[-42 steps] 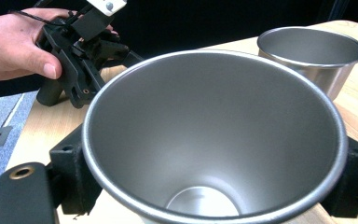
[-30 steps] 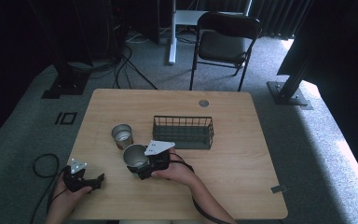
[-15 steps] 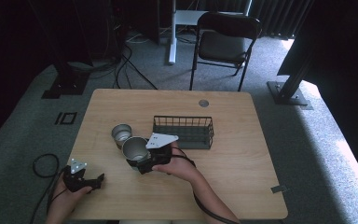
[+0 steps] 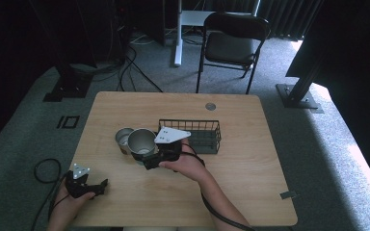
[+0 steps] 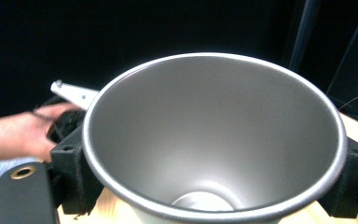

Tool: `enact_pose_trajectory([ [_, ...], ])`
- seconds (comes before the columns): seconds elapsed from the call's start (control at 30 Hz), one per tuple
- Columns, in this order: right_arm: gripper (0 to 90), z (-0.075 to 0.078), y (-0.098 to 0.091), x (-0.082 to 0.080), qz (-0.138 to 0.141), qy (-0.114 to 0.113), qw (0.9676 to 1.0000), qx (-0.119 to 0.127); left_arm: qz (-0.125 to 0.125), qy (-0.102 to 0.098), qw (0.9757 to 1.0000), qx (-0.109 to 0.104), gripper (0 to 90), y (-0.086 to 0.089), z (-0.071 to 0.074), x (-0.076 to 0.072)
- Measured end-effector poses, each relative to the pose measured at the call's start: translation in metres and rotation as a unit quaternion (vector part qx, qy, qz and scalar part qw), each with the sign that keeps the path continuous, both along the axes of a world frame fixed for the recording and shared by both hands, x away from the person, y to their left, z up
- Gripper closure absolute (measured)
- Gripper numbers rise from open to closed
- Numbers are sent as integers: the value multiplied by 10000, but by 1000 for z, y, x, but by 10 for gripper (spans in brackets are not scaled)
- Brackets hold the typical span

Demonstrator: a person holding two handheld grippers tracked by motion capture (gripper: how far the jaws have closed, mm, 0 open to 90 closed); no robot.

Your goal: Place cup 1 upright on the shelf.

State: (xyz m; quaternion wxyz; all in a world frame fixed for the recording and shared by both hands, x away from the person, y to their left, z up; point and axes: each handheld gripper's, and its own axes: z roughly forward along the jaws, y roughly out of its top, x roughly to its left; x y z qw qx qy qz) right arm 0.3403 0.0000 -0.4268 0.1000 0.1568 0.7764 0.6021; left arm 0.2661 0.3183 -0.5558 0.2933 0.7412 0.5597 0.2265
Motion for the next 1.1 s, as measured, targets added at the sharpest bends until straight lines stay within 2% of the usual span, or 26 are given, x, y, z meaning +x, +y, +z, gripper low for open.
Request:
enact_pose_trajectory([
  [0.17, 130, 9, -7, 3, -181, -29, 9998, 5, 4, -1, 10000, -3, 25, 0, 0, 0],
  [0.2, 130, 12, -11, 5, -341, -36, 9994, 6, 4, -2, 10000, -3, 24, 0, 0, 0],
  [0.27, 130, 14, -13, 7, -397, -36, 9992, -6, 5, -8, 10000, -4, 25, 0, 0, 0],
  [0.3, 130, 18, -18, 10, -571, -30, 9984, 24, 8, -10, 10000, -5, 25, 0, 0, 0],
  [0.4, 131, 21, -23, 13, -727, 4, 9973, 82, 5, -9, 10000, -4, 24, 0, 0, 0],
  [0.43, 131, 23, -27, 15, -900, -13, 9959, 77, 6, -9, 10000, -4, 25, 0, 0, 0],
  [0.53, 130, 26, -32, 18, -1045, 13, 9945, 91, 5, -9, 10000, -4, 25, 0, 0, 0],
  [0.57, 131, 28, -36, 21, -1263, -22, 9919, 93, 6, -9, 10000, -3, 24, 0, 0, 0],
  [0.63, 131, 30, -40, 24, -1464, -84, 9892, 54, 9, -11, 10000, -6, 25, 0, 0, 0],
  [0.67, 131, 30, -40, 24, -1464, -84, 9892, 54, 9, -11, 10000, -6, 25, 0, 0, 0],
  [0.7, 131, 32, -44, 27, -1620, -52, 9867, 82, 7, -10, 10000, -5, 25, 0, 0, 0],
  [0.73, 131, 32, -44, 27, -1620, -52, 9867, 82, 7, -10, 10000, -5, 25, 0, 0, 0],
  [0.77, 131, 33, -49, 31, -1838, -42, 9829, 121, 8, -11, 10000, -7, 25, 0, 0, 0],
  [0.9, 131, 33, -56, 38, -2143, -58, 9767, 108, 8, -13, 10000, -8, 24, 0, 0, 0],
  [0.93, 131, 33, -56, 38, -2143, -58, 9767, 108, 8, -13, 10000, -8, 24, 0, 0, 0],
  [0.97, 131, 33, -60, 41, -2301, -78, 9731, 120, 7, -15, 10000, -6, 24, 0, 0, 0],
  [1.0, 131, 33, -60, 41, -2301, -78, 9731, 120, 7, -15, 10000, -6, 24, 0, 0, 0],
  [1.03, 131, 32, -64, 44, -2459, -96, 9692, 91, 8, -13, 10000, -3, 25, 0, 0, 0],
  [1.07, 131, 32, -64, 44, -2459, -96, 9692, 91, 8, -13, 10000, -3, 25, 0, 0, 0],
  [1.1, 131, 30, -68, 47, -2635, -102, 9646, 72, 8, -12, 10000, -5, 24, 0, 0, 0],
])
